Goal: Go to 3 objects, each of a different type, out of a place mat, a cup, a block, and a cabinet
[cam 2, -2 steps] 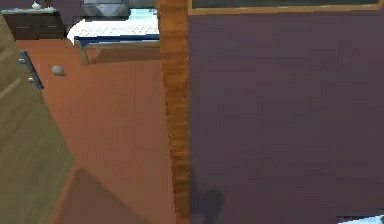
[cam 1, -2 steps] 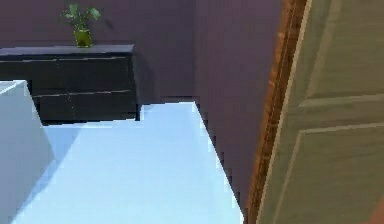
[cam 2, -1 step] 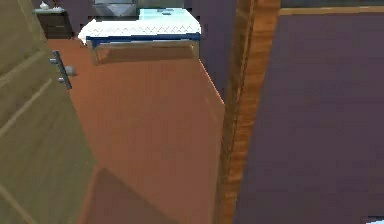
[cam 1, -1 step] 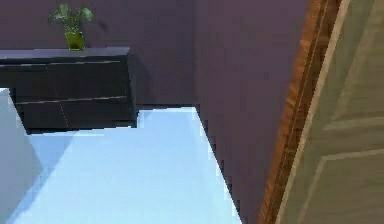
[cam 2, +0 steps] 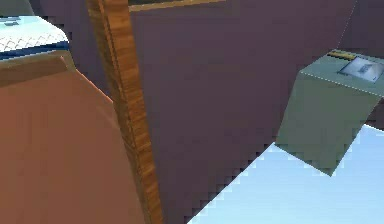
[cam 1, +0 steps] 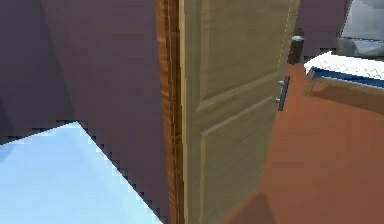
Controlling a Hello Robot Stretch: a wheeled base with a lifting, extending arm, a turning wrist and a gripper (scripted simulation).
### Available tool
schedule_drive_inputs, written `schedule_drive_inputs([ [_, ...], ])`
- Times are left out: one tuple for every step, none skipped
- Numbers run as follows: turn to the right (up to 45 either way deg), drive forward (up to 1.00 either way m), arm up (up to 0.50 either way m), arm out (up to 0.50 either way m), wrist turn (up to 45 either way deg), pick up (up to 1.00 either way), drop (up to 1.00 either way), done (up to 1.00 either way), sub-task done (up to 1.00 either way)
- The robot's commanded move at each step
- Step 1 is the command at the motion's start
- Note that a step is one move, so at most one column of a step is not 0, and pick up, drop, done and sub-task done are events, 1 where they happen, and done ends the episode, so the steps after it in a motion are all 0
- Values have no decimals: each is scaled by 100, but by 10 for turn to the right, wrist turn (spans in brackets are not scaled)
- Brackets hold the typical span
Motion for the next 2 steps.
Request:
schedule_drive_inputs([
  [0,40,0,0,0,0,0,0,0],
  [450,0,0,0,0,0,0,0,0],
])
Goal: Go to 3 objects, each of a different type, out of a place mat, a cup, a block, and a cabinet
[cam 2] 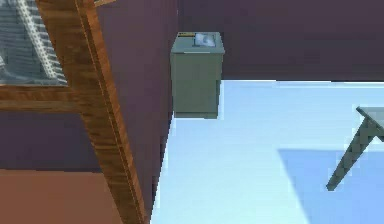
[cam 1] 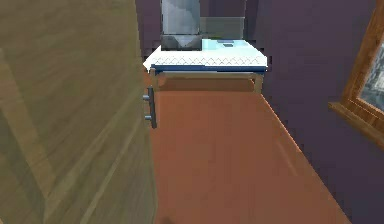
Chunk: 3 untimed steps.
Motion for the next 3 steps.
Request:
schedule_drive_inputs([
  [60,0,0,0,0,0,0,0,0],
  [0,100,0,0,0,0,0,0,0],
  [0,30,0,0,0,0,0,0,0],
])
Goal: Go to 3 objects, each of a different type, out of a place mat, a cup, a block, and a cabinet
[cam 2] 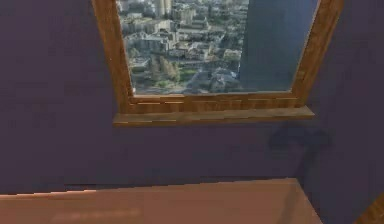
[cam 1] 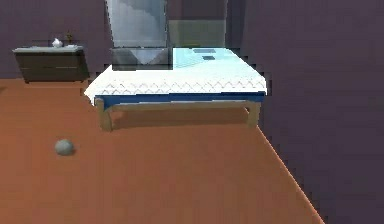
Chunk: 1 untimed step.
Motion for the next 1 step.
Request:
schedule_drive_inputs([
  [-90,0,0,0,0,0,0,0,0],
])
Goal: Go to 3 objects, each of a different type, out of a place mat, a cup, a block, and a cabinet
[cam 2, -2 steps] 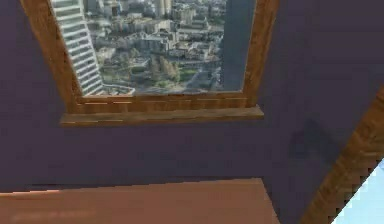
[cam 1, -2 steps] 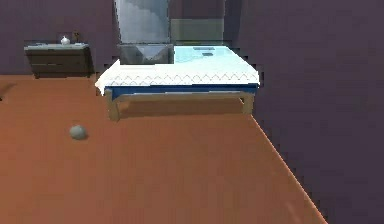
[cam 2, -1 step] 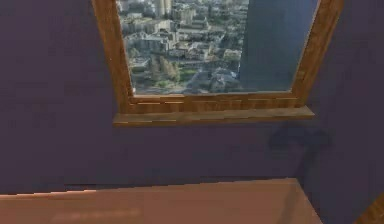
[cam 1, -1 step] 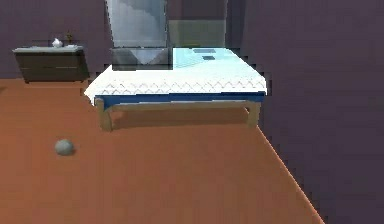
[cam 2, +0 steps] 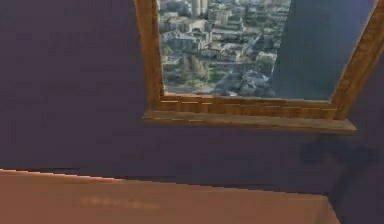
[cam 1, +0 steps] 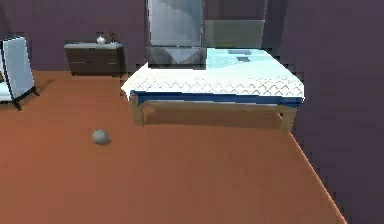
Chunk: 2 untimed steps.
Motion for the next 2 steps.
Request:
schedule_drive_inputs([
  [0,25,0,0,0,0,0,0,0],
  [-450,0,0,0,0,0,0,0,0],
])
